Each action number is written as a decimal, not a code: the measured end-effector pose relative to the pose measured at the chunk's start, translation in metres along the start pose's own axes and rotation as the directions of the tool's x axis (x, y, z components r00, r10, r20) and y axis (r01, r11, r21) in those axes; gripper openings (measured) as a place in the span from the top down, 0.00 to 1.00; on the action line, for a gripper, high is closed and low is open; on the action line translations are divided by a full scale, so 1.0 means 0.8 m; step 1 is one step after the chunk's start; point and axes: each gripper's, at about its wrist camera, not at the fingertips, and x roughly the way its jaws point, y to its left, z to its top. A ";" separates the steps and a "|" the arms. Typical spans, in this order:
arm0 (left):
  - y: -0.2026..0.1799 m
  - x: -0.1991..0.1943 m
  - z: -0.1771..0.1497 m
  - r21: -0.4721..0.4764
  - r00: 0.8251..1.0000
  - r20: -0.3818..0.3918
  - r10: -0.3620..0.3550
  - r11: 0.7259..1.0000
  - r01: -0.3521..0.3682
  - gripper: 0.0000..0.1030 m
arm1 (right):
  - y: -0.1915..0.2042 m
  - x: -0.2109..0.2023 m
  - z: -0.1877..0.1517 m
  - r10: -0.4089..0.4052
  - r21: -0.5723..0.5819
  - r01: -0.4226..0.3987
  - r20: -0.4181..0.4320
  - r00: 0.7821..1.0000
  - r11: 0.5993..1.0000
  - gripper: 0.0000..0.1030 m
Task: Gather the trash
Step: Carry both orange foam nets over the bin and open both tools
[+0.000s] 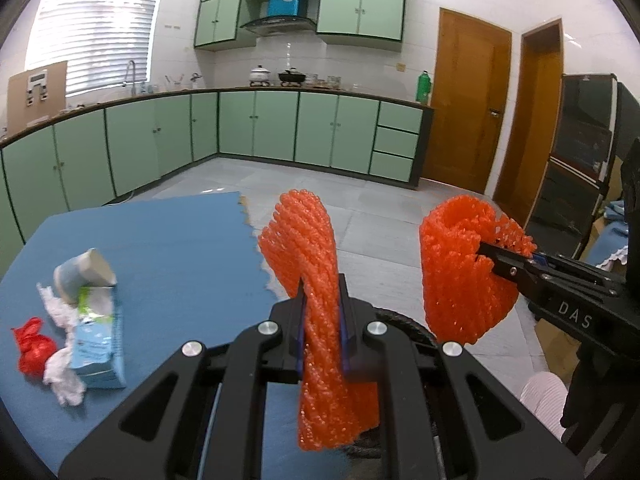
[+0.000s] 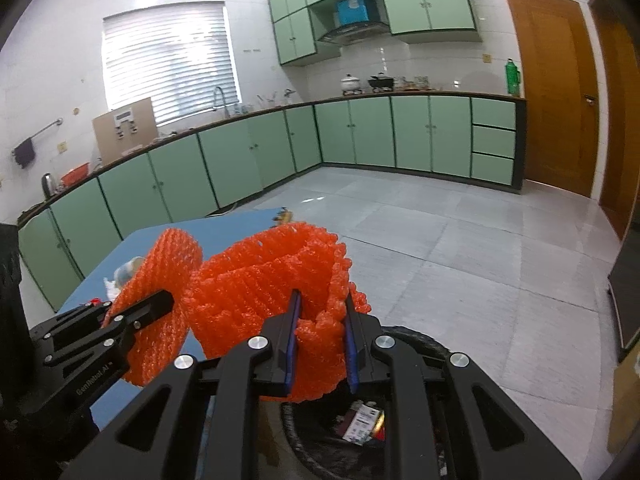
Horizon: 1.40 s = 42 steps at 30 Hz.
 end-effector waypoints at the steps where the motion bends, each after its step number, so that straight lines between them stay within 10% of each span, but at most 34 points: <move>1: -0.005 0.006 0.000 0.004 1.000 -0.002 -0.006 1.000 0.006 0.89 | -0.007 0.002 -0.001 -0.013 0.003 0.013 -0.004 1.000 1.000 0.82; 28: -0.053 0.150 -0.028 0.036 0.986 -0.159 -0.056 0.997 0.062 0.89 | -0.113 0.094 -0.041 -0.124 0.089 0.138 -0.155 0.980 0.986 0.82; 37: -0.053 0.168 -0.021 0.014 0.983 -0.173 -0.067 0.997 0.070 0.74 | -0.124 0.123 -0.049 -0.106 0.111 0.129 -0.195 0.975 0.985 0.63; 42: -0.046 0.165 -0.017 -0.013 0.983 -0.168 -0.070 0.998 0.069 0.48 | -0.125 0.120 -0.048 -0.127 0.120 0.150 -0.182 0.975 0.981 0.37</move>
